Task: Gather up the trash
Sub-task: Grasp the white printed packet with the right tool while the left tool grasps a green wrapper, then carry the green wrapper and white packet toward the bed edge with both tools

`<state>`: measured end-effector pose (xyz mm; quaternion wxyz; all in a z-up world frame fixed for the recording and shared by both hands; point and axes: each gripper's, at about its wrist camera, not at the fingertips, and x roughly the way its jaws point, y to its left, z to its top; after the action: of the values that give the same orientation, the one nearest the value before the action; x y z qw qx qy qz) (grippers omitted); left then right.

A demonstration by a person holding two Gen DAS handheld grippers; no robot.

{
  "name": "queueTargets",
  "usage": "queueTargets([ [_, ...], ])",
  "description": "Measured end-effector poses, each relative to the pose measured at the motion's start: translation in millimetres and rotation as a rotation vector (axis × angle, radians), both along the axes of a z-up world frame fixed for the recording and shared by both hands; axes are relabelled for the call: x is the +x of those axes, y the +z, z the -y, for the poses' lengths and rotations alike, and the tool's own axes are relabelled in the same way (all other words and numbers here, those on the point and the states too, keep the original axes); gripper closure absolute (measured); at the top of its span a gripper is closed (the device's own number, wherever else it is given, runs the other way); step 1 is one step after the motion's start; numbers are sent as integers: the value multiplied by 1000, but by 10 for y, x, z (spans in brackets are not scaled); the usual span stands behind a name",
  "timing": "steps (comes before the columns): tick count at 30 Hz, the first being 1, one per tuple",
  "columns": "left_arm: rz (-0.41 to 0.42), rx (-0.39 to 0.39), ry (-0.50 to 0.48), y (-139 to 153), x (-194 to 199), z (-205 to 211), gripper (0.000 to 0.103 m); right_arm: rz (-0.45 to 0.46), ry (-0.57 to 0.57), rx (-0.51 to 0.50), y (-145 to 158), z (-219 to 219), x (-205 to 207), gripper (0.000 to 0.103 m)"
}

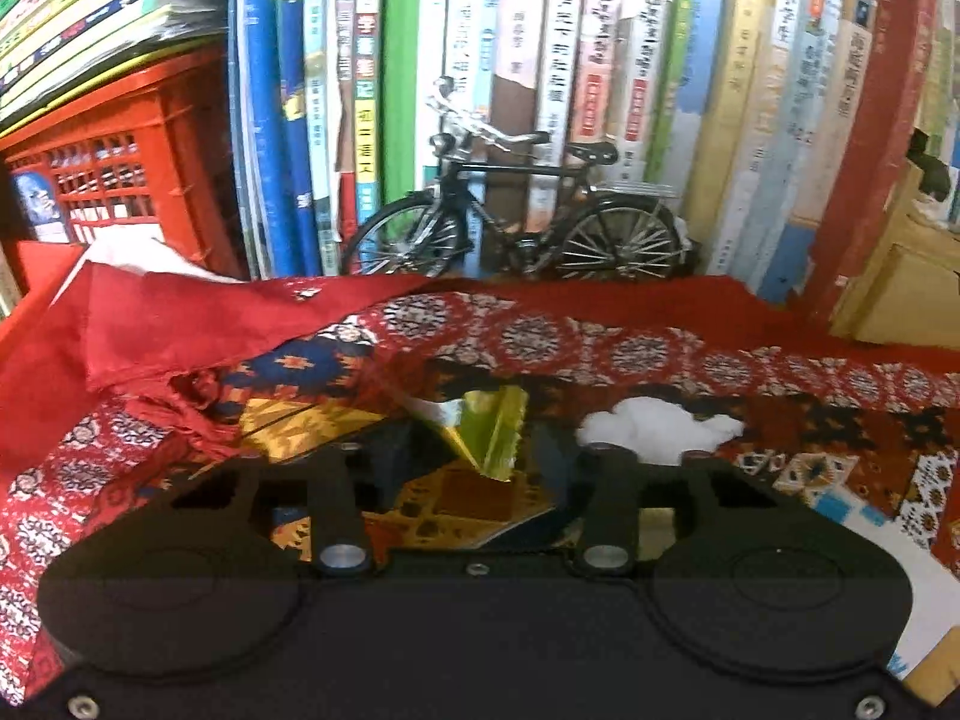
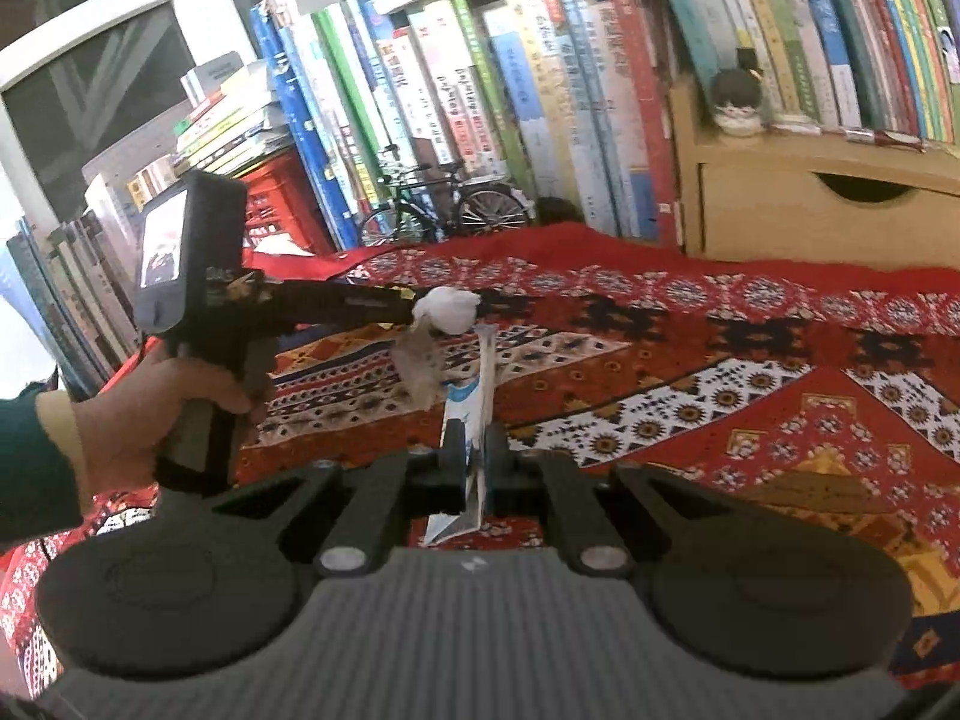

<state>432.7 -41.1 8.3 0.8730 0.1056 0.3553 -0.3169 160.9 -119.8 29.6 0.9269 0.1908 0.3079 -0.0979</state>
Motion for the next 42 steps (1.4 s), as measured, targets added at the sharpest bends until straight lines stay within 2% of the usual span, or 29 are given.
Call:
queueTargets([
  [1, -6, -3, -2, -1, -7, 3, 73, 0, 1, 2, 2, -7, 3, 94],
  [2, -10, -6, -2, 3, -16, 3, 84, 0, -1, 5, 2, -13, 5, 94],
  [3, -10, -8, -6, 9, -30, 3, 86, 0, -3, 7, 7, -16, 5, 94],
  [14, 16, -58, -13, 266, -190, -178, 86, 20, 9, -40, 183, -96, -15, 94],
  [16, 14, -74, -8, 333, -226, -250, 86, -24, -21, -54, 155, -87, -5, 66],
  [17, 13, -80, -8, 357, -245, -277, 86, -40, -40, -45, 131, -56, -4, 40],
  [18, 13, -80, -11, 382, -268, -301, 86, -49, -52, -29, 107, -24, -7, 20],
  [21, 22, -74, -16, 426, -330, -370, 86, -48, -43, -31, 44, 0, 2, 15],
  [27, 12, -85, 15, 453, -397, -539, 86, -159, 63, -142, -243, -180, 337, 8],
  [29, 6, -83, 28, 455, -417, -601, 86, -198, 58, -135, -355, -182, 442, 10],
  [30, 2, -84, 34, 455, -427, -632, 86, -191, 41, -141, -392, -180, 451, 30],
  [31, 0, -85, 41, 459, -440, -665, 86, -178, 23, -168, -392, -199, 440, 45],
  [32, -1, -88, 47, 470, -452, -701, 86, -178, 8, -204, -372, -215, 436, 52],
  [36, 1, -98, 53, 534, -521, -828, 86, -119, -33, -109, -276, -51, 320, 83],
  [42, 18, -125, 72, 675, -657, -996, 86, -104, 8, -169, -151, -140, 250, 88],
])
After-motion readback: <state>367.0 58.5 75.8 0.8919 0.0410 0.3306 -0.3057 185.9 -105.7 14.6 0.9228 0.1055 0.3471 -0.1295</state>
